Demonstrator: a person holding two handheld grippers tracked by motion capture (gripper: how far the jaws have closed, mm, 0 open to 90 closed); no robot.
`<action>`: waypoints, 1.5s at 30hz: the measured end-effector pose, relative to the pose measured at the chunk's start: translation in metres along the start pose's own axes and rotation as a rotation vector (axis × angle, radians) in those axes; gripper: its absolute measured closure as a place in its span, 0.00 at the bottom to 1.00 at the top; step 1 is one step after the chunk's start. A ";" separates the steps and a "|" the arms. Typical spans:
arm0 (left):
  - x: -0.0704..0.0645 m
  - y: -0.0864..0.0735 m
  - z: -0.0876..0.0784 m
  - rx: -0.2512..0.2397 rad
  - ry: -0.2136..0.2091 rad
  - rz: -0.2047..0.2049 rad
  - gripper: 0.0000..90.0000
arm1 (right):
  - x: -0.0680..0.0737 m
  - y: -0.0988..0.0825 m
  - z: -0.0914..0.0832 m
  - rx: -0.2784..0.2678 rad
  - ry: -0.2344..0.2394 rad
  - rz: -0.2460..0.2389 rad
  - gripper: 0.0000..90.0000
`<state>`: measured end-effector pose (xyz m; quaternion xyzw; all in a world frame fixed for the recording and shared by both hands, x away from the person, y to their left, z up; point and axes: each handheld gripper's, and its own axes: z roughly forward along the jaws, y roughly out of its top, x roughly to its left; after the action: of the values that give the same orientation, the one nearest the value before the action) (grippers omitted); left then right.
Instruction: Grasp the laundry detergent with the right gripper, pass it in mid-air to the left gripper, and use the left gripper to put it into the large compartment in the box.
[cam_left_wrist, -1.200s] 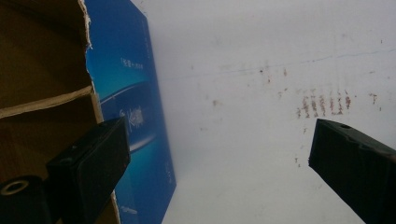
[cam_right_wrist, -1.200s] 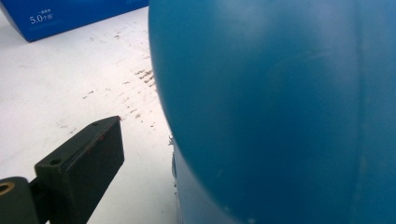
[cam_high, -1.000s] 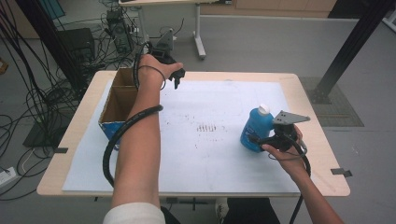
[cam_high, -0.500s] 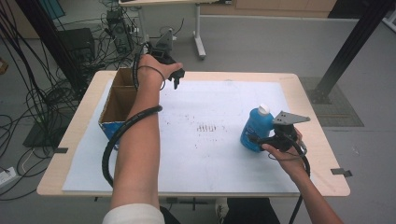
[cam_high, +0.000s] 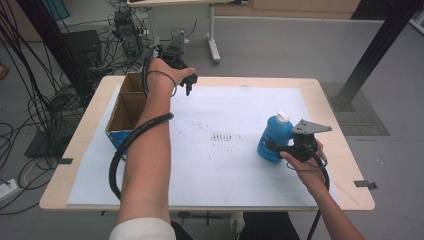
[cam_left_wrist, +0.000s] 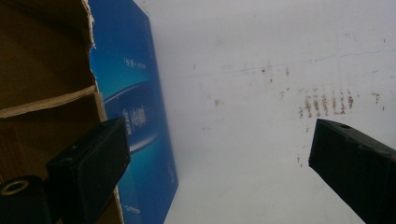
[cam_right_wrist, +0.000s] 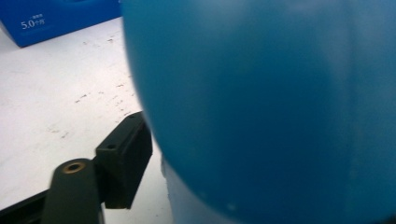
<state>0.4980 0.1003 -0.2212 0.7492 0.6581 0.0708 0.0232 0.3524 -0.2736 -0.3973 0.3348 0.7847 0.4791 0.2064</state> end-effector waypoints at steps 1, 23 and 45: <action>0.000 0.000 0.000 0.001 0.000 0.001 0.06 | -0.001 -0.001 0.000 0.000 -0.002 0.006 0.30; 0.001 0.000 0.002 0.003 0.004 0.003 0.06 | -0.003 -0.008 0.004 -0.031 0.026 0.027 0.45; 0.001 0.000 0.001 0.002 0.013 0.004 0.06 | -0.002 -0.008 0.004 -0.033 0.024 0.029 0.46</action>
<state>0.4979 0.1010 -0.2222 0.7501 0.6568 0.0751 0.0180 0.3536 -0.2758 -0.4065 0.3368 0.7742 0.4989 0.1955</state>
